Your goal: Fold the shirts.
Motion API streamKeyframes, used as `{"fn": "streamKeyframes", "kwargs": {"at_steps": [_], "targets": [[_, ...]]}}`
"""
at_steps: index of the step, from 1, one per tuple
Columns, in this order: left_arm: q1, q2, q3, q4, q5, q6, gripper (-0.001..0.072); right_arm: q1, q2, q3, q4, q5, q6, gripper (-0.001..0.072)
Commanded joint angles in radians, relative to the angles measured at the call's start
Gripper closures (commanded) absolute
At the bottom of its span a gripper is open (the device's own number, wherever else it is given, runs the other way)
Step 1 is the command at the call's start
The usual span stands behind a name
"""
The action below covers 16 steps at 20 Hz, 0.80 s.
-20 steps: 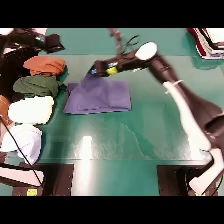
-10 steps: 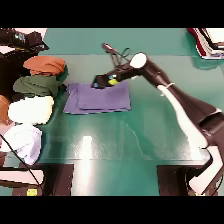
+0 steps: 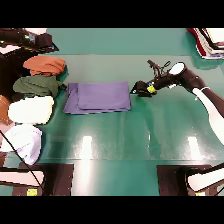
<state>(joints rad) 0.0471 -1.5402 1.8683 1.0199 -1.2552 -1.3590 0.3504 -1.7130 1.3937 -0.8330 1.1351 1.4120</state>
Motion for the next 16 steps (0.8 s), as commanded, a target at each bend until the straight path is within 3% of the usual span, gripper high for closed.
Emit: {"fn": "streamKeyframes", "kwargs": {"at_steps": [1,2,5,6,8,9,13,16], "targets": [[-0.049,-0.003,0.000,0.007,0.020,0.006,0.0683,0.000,-0.082,0.014,0.091,0.000,-0.014,0.0084],[-0.058,-0.003,0.000,0.007,0.020,0.006,0.0683,0.020,-0.124,0.052,0.112,0.008,-0.015,0.0086],[-0.064,-0.003,0.000,0.003,0.013,0.005,0.0683,0.085,-0.233,0.177,0.154,0.016,-0.018,0.0211],[-0.064,-0.003,0.000,0.003,0.007,0.004,0.0683,0.103,-0.257,0.214,0.151,0.018,-0.018,0.0309],[-0.064,-0.003,0.000,0.000,-0.015,-0.002,0.0683,0.128,-0.287,0.279,0.149,0.019,-0.018,0.0656],[-0.069,-0.003,0.000,0.001,-0.021,-0.003,0.0684,0.130,-0.288,0.298,0.149,0.016,-0.019,0.0700],[-0.124,-0.003,0.000,0.025,-0.006,-0.003,0.0684,0.065,-0.219,0.284,0.143,0.010,-0.090,0.0700],[-0.174,-0.003,0.000,0.030,-0.008,-0.002,0.0684,-0.050,-0.073,0.148,0.037,-0.032,-0.089,0.0700]]}}
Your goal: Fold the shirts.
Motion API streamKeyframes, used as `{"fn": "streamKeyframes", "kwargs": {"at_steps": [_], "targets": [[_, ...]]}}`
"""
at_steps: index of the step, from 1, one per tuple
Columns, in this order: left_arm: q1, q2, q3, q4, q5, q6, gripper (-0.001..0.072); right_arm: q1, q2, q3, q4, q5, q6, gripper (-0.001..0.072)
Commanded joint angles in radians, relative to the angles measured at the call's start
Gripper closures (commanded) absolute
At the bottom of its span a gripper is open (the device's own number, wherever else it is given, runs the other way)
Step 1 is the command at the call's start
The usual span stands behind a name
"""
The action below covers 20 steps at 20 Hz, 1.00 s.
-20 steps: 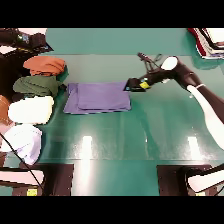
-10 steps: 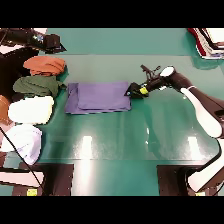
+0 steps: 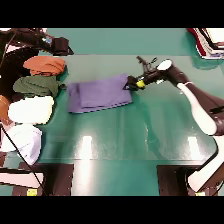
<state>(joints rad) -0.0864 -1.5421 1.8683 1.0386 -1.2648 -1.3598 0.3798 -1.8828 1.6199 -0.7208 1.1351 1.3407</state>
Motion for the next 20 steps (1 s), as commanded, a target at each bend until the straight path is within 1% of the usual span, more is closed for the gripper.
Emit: {"fn": "streamKeyframes", "kwargs": {"at_steps": [1,4,7,10,13,16,20], "targets": [[-0.050,-0.001,0.000,0.013,0.001,-0.001,0.0684,-0.137,0.161,-0.134,-0.103,-0.039,-0.017,0.0700],[-0.074,-0.001,0.000,0.017,0.001,-0.001,0.0684,-0.357,0.350,-0.289,-0.154,-0.055,-0.013,0.0700],[-0.076,-0.001,0.000,0.017,0.009,-0.002,0.0684,-0.640,0.539,-0.425,-0.221,-0.054,-0.002,0.0700],[-0.076,-0.001,0.000,0.016,0.036,-0.006,0.0683,-0.906,0.690,-0.546,-0.277,-0.070,0.006,0.0700],[-0.076,-0.001,0.000,0.016,0.047,-0.030,0.0683,-1.141,0.801,-0.672,-0.277,-0.125,0.067,0.0701],[-0.076,-0.001,0.000,0.016,0.045,-0.030,0.0684,-1.285,0.887,-0.789,-0.277,-0.167,0.076,0.0701],[-0.076,-0.001,0.000,0.016,0.044,-0.029,0.0683,-1.347,0.942,-0.906,-0.279,-0.165,0.076,0.0701]]}}
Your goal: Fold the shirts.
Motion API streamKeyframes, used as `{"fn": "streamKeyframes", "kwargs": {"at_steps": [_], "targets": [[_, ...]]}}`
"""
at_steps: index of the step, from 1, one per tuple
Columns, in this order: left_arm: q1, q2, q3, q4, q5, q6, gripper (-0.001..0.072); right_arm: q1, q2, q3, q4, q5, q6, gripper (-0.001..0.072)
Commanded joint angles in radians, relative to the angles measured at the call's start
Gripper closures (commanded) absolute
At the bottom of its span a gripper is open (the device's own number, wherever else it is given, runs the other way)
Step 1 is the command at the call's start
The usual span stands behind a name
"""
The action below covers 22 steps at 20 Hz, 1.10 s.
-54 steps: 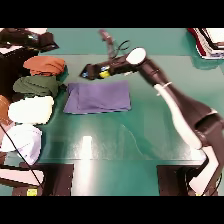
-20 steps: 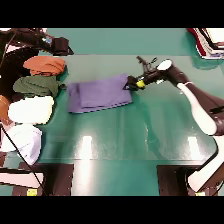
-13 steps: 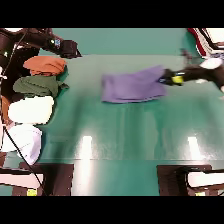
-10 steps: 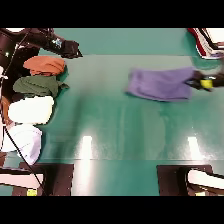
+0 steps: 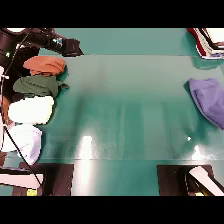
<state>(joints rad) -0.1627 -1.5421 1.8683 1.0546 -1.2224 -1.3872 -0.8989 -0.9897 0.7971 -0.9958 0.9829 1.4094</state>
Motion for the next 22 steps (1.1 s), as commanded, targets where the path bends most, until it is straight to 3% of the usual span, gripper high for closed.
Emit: {"fn": "streamKeyframes", "kwargs": {"at_steps": [1,3,5,6,8,11,13,17,18,19,20,22], "targets": [[0.000,-0.001,0.000,0.000,0.000,-0.001,0.0683,-0.069,0.052,-0.096,-0.006,-0.004,0.008,0.0700],[0.000,-0.001,0.000,0.001,-0.007,0.000,0.0682,-0.068,0.048,-0.089,-0.056,0.051,0.003,0.0662],[0.000,-0.001,0.000,0.001,-0.023,0.000,0.0682,-0.069,0.048,-0.054,-0.142,0.090,0.003,0.0118],[0.000,-0.001,0.000,0.001,-0.027,0.000,0.0682,-0.069,0.048,-0.019,-0.183,0.124,0.004,0.0081],[0.000,-0.001,0.000,0.001,-0.023,0.002,0.0682,-0.064,0.049,0.065,-0.192,0.188,0.004,0.0082],[0.000,-0.001,0.000,0.000,-0.025,0.000,0.0682,0.028,0.048,0.173,-0.042,0.255,0.004,0.0088],[0.000,-0.001,0.001,0.000,-0.022,0.000,0.0682,0.159,0.048,0.224,0.064,0.286,0.003,0.0166],[0.000,-0.001,0.001,0.000,-0.013,0.000,0.0682,0.511,0.048,0.299,0.085,0.268,0.004,0.0194],[0.000,-0.001,0.001,0.000,-0.009,0.000,0.0682,0.589,0.048,0.308,0.084,0.260,0.003,0.0348],[0.000,-0.001,0.001,0.000,-0.004,0.000,0.0682,0.667,0.048,0.314,0.083,0.253,0.003,0.0572],[0.000,-0.001,0.001,0.000,0.002,0.000,0.0682,0.731,0.048,0.314,0.083,0.247,0.003,0.0698],[0.000,-0.001,0.001,0.000,0.010,0.000,0.0682,0.839,0.048,0.314,0.078,0.246,0.003,0.0700]]}}
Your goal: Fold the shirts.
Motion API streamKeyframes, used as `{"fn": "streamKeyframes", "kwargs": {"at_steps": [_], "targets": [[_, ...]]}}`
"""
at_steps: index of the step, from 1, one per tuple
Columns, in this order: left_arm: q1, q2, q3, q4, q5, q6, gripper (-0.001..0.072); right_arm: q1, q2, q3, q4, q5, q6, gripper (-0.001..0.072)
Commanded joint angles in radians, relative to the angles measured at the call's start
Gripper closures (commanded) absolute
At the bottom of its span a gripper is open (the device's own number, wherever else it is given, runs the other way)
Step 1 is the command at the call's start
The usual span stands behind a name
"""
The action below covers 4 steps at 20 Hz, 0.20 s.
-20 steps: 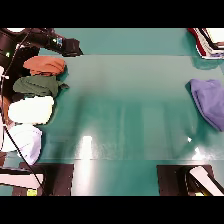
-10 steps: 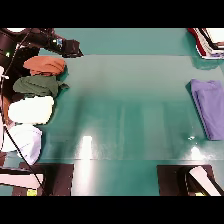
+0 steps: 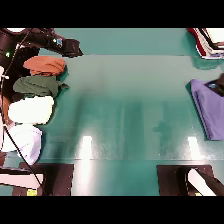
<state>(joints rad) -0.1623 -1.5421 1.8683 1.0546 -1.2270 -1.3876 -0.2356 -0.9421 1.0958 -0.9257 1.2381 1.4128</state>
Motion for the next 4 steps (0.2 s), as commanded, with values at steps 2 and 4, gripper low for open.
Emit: {"fn": "streamKeyframes", "kwargs": {"at_steps": [2,4], "targets": [[0.000,-0.001,0.001,0.000,0.016,0.000,0.0682,0.244,0.001,0.014,0.008,-0.009,0.000,0.0699],[0.000,-0.001,0.001,0.000,0.016,0.000,0.0682,0.275,0.001,0.014,0.008,-0.008,0.000,0.0699]]}}
